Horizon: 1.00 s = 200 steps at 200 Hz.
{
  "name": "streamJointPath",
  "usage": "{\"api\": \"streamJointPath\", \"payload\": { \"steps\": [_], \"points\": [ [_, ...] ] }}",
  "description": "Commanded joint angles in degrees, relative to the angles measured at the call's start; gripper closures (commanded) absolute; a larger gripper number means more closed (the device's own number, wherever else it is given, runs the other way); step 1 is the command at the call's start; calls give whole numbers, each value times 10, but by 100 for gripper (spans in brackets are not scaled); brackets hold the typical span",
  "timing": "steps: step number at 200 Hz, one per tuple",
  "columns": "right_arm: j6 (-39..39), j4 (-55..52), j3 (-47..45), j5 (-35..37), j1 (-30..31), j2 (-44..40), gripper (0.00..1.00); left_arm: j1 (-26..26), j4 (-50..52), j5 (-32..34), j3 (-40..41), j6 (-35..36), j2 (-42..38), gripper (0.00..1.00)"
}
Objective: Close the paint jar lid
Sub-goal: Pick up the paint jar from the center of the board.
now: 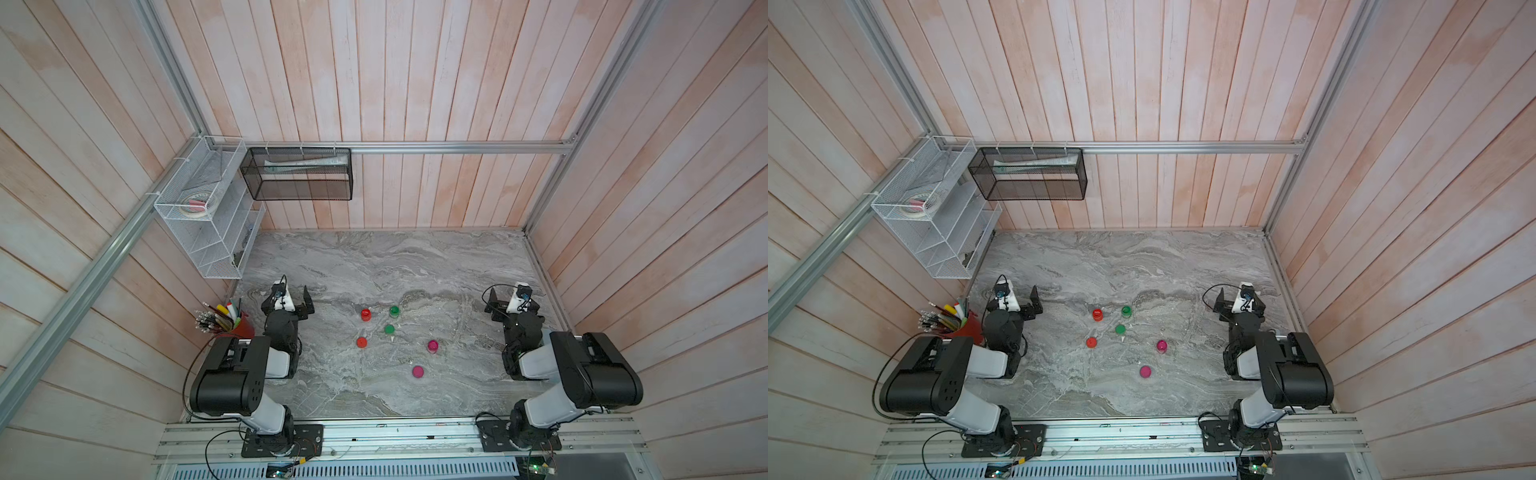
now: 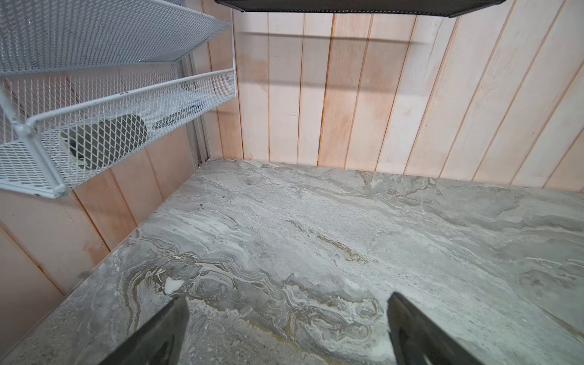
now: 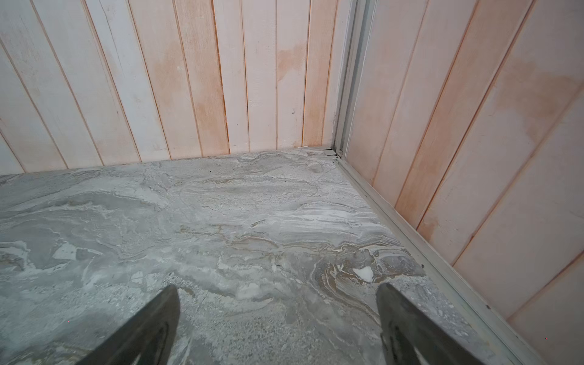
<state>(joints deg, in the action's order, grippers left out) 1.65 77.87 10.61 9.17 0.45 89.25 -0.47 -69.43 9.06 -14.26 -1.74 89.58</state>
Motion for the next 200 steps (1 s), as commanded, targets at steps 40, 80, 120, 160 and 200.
{"api": "streamJointPath", "payload": {
  "steps": [40,80,120,160,200],
  "points": [
    [-4,13,6,9,1,4,2,1,-1,-2,-5,-1,2,0],
    [-4,11,7,8,1,5,2,1,0,-3,-6,-1,2,0],
    [-3,15,5,12,1,4,2,1,-2,-3,-5,-2,2,0],
    [7,-106,14,53,5,-116,2,-2,94,24,-13,-6,-90,0],
    [3,-395,126,19,40,-212,9,-15,419,27,-150,-83,-248,0]
  ]
}}
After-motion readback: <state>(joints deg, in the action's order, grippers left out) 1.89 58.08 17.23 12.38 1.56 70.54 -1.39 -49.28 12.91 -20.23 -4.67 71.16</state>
